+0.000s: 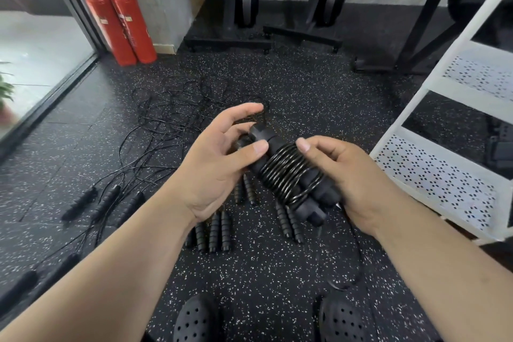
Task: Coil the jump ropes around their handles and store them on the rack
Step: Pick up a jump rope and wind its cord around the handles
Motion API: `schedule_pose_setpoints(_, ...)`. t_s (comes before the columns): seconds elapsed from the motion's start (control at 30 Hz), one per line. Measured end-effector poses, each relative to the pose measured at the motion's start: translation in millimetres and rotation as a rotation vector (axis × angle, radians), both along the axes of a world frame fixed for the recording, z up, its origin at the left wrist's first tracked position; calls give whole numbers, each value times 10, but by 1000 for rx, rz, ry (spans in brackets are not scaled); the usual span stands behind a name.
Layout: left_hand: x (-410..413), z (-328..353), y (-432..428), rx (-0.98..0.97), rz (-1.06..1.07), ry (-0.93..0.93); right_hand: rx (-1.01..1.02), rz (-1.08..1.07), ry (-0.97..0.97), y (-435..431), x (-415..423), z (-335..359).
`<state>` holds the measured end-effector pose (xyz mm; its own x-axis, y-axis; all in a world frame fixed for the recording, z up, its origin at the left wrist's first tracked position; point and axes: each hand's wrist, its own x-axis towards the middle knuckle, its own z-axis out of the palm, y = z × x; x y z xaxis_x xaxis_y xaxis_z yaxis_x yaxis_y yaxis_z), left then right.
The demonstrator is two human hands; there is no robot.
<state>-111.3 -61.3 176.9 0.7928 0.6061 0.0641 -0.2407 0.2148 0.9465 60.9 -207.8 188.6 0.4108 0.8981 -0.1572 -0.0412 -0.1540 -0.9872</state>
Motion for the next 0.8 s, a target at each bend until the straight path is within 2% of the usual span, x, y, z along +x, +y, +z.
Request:
schedule_pose_setpoints(0.07,53,-14,-35,-38,97,16,71,-94,77,13,-80,1)
schedule_pose_setpoints(0.1,83,-33,-50,-55,170,46,96,-130,56,20,-107,-13)
schedule_pose_setpoints(0.23,179,-107,-173,-25,432,231,193,-286,-167,46,-208,-63)
schedule_pose_setpoints(0.4,250,-77,-331,134,542,386,212,-300,-435,44,-137,-49)
schedule_pose_setpoints(0.47,228,-76,-326,139,507,440,199,-250,-528,31,-121,-44)
schedule_pose_setpoints(0.6,190,17,-337,-169,300,412,165,-198,-645,-4,-110,-71)
schedule_pose_setpoints(0.7,188,-6,-335,-126,152,413,182,-173,-842,6,-90,-98)
schedule_pose_setpoints(0.8,218,-50,-419,-119,101,373,222,-156,-901,22,-99,-137)
